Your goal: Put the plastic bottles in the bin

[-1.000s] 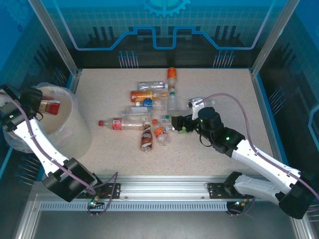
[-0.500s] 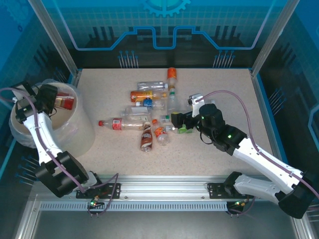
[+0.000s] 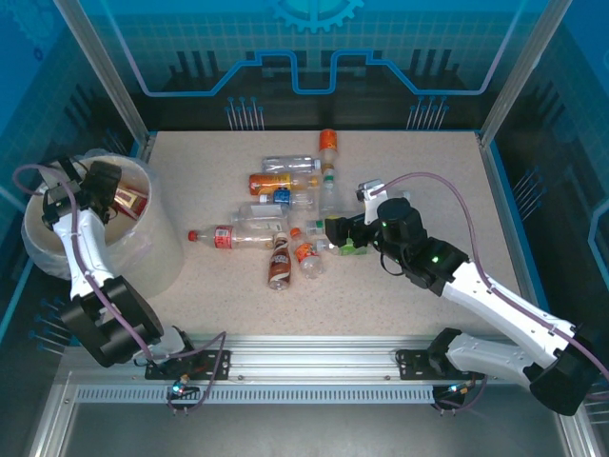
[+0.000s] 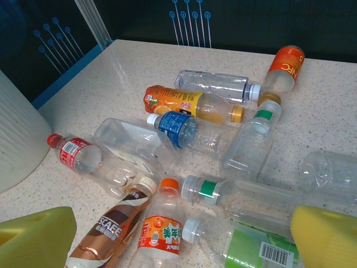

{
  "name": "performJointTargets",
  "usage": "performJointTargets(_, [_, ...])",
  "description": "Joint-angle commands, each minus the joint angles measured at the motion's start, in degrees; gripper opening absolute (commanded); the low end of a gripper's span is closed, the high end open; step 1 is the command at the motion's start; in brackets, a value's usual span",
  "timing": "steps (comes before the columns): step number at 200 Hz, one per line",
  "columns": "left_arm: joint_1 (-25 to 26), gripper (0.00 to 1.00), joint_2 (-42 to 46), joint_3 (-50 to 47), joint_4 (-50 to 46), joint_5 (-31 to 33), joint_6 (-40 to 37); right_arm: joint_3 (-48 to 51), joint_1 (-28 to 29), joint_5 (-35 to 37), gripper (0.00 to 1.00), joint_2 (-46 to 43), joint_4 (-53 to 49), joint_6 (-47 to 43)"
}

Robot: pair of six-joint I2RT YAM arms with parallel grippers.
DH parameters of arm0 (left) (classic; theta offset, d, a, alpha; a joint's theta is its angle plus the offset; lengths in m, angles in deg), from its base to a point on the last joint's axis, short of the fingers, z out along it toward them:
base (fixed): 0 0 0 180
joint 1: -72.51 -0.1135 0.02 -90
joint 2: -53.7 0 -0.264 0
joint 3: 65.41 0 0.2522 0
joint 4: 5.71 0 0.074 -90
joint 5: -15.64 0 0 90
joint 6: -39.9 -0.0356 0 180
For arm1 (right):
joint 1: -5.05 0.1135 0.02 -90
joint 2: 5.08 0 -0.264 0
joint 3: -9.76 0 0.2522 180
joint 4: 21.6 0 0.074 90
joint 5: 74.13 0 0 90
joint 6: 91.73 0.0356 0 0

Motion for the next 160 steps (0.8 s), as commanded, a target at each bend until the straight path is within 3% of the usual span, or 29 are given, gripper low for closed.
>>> performJointTargets(1, [0.3,0.89,1.0,0.1,-0.6,3.2,-1.1,1.6,-0.9,1.2,1.00,0.5,1.1,1.5])
performJointTargets(87, [0.3,0.96,3.1,1.7,-4.1,6.0,-3.6,5.3,-2.6,1.8,1.00,1.3,1.0,5.4])
performJointTargets(141, [1.2,0.99,11.3,3.6,-7.4,4.2,-7.7,8.6,-9.3,1.4,1.00,2.7,-6.9,22.6])
performJointTargets(160, [2.2,0.99,15.0,3.8,-9.1,4.8,-9.6,8.5,-13.0,-2.1,1.00,4.0,-11.9,30.6])
